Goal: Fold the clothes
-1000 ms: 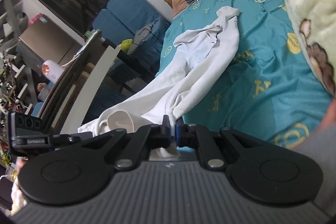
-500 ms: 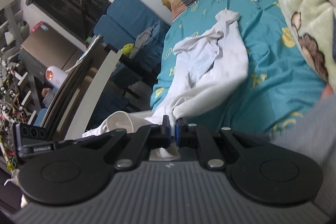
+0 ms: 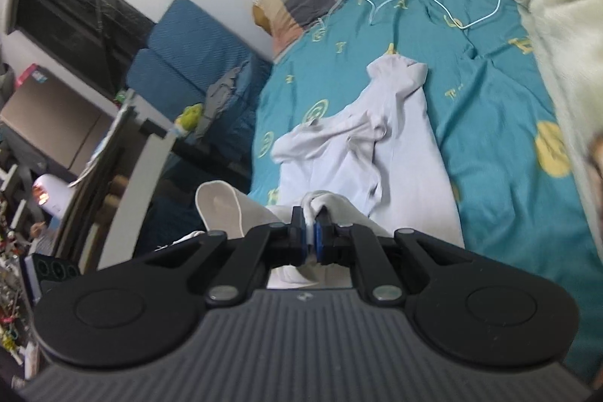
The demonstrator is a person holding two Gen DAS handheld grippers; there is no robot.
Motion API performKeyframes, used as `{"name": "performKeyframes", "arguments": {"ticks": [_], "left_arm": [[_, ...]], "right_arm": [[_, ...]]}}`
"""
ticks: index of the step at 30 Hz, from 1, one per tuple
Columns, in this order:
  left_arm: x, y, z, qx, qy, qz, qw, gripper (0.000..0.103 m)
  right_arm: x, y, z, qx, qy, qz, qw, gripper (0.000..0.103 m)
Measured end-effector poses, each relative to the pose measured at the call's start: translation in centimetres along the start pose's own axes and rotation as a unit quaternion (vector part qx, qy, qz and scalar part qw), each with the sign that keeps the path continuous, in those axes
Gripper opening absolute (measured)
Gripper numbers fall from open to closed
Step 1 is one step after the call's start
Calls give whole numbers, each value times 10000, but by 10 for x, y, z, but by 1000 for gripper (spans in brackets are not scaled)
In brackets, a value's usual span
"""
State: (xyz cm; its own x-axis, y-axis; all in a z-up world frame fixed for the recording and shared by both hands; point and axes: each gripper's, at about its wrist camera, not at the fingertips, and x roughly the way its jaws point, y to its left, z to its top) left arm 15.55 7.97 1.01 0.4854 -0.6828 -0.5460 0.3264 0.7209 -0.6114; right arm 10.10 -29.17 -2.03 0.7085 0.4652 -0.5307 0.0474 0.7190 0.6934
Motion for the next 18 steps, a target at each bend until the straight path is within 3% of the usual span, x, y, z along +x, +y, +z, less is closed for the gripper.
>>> {"name": "performKeyframes", "arguments": {"ticks": [5,11,18], "left_arm": [[66,45,24,31,71,431,9990,7],[129,105,18,-305,500,677,9960,7],[164,122,14,89,739,999,9922,8]], "right_arm": [[68,-23,24,-50,230,-253,9994,9],[129,-61,24,76,474,-481,9977,9],[159,-79,22,164,728,-658,9950,9]]}}
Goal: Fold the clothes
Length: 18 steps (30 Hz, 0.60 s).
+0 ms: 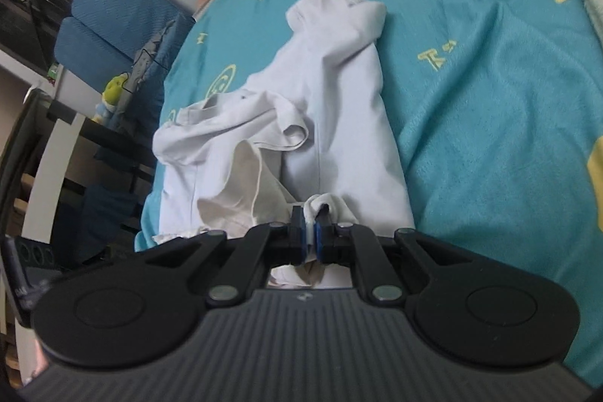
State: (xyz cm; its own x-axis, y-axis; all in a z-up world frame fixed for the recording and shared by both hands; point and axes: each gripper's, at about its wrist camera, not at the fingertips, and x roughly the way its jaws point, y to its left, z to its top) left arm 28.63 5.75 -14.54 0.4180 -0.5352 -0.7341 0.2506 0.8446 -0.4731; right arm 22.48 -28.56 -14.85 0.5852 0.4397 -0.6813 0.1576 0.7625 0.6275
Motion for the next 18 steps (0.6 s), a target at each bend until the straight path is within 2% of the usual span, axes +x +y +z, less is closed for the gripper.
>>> {"name": "performKeyframes", "arguments": {"ticks": [4,6,9,10,11,13,16,17,18], "left_arm": [[-6,-11,-4,110,-111,57,9999,8],[-13,-19,-7,182,-180,90,9996,13],[-25,-31,-11,269,-301,123,9991,29],[-29,-35,-13,316,-355,143,9988,41],[-35,-40,-16,371,-408,165,9983,47],[-47,-50,-22,483,-513,210,9973,50],[-64,-63,-37,529,-569,81,9969,55],[-69,-67,-43,543,-593,77,9967,56],[-75,-70,-49,560,-617,78,9965,56]], "right_arm": [[-2,2,-1,-68,-19,-20,10000,10],[-6,6,-3,-163,-75,-24,9998,10],[-15,12,-5,-333,-201,-26,9992,11],[-18,14,-5,-364,-245,-33,9990,11],[-22,15,-5,-395,-290,-40,9988,12],[-28,16,-6,-390,-359,-33,9986,13],[-38,18,-10,-448,-419,-41,9981,22],[-41,19,-12,-490,-440,-57,9978,30],[-46,20,-14,-521,-483,-62,9975,43]]}}
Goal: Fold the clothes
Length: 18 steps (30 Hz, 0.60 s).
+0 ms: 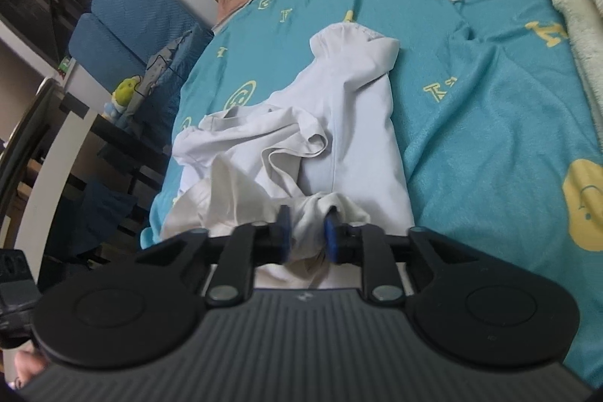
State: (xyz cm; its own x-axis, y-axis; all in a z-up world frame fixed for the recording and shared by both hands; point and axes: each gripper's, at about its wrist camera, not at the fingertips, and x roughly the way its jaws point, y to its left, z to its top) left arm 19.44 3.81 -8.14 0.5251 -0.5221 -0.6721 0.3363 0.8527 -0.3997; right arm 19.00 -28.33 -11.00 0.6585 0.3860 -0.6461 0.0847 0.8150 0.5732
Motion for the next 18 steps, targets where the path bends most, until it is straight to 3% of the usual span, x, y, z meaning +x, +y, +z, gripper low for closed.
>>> {"name": "performKeyframes", "arguments": {"ticks": [2,3,7,11,12,14,18], "left_arm": [[-11,-4,-10,23,-13,43,10000,57],[-16,-3,-13,28,-3,76,10000,57],[-27,7,-19,-187,-45,241,9995,57],[-26,19,-23,-413,-5,211,9989,52],[-23,22,-25,-469,61,217,9986,50],[-16,28,-28,-580,194,230,9979,35],[-16,33,-35,-759,246,122,9967,28]], "right_arm": [[-10,3,-4,-72,-97,35,9999,63],[-14,4,-5,-109,-137,18,9998,67],[-26,1,-12,-80,-177,-43,9998,67],[-29,-3,-22,40,-74,26,10000,66],[-27,-4,-25,54,-12,3,10000,62],[-20,-4,-29,11,99,-112,9999,57],[-8,-6,-35,-92,334,-280,9990,42]]}}
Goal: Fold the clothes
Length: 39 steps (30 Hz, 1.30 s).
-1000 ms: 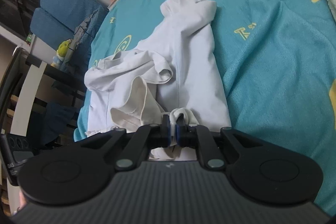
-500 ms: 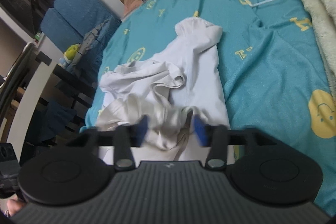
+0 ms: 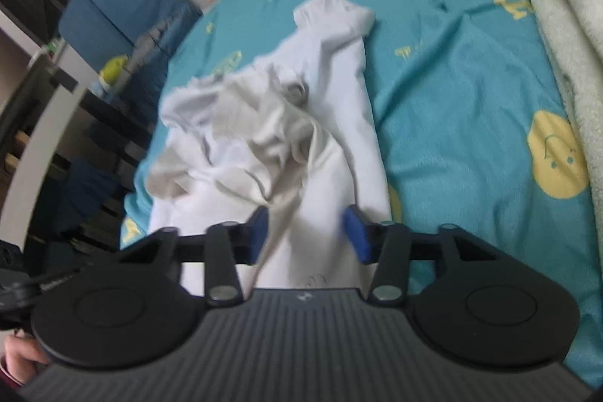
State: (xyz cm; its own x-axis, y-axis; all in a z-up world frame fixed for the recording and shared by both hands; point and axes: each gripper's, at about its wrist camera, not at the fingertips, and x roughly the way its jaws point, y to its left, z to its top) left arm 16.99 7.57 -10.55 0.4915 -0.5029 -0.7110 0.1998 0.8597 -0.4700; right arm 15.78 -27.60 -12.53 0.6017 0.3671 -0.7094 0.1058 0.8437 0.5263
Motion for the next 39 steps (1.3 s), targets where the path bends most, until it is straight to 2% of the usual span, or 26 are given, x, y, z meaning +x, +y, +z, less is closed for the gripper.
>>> {"name": "performKeyframes", "arguments": {"ticks": [2,4,5,6,8,10,14,21,22,23,24,29,31,33,37,39], "left_arm": [[1,-3,-2,106,12,-23,9999,27],[4,-3,-5,136,72,91,9998,25],[5,-2,-6,111,94,170,9998,24],[2,0,-5,38,38,170,9998,24],[-5,5,-4,-124,-103,142,9998,25],[-9,9,-3,-243,-176,188,9994,26],[-4,14,-3,-321,-80,400,9987,26],[19,8,-9,-227,293,47,9993,27],[20,7,-10,-199,291,71,9994,25],[20,7,-10,-195,271,95,9994,9],[15,7,-9,-196,164,132,9996,2],[-18,6,-4,-291,-528,321,9977,2],[-31,11,0,-376,-820,534,9945,2],[-32,18,3,-468,-858,700,9928,2],[-12,21,2,-486,-420,771,9949,2],[-11,24,1,-575,-338,748,9950,3]], "right_arm": [[3,2,-2,-50,24,18,10000,40],[5,5,-3,-151,57,-61,9999,27],[6,3,-4,-144,68,-102,9998,15],[7,1,-4,-116,77,-132,9998,9],[6,-2,-4,-46,75,-174,9998,7],[3,-3,-3,29,29,-184,9998,7],[3,-4,-3,77,13,-209,9998,7],[3,-4,-3,127,15,-138,9998,7],[3,-4,-3,130,12,-131,9998,7],[2,-4,-3,130,8,-127,9998,7],[2,-4,-3,117,-2,-127,9999,7],[-12,9,-3,-229,-246,-203,9992,7],[-18,13,-5,-402,-378,-422,9976,7],[-16,9,-5,-470,-377,-677,9959,7],[0,-5,-4,-283,-206,-702,9969,7],[1,-9,-3,-117,-193,-587,9980,8]]}}
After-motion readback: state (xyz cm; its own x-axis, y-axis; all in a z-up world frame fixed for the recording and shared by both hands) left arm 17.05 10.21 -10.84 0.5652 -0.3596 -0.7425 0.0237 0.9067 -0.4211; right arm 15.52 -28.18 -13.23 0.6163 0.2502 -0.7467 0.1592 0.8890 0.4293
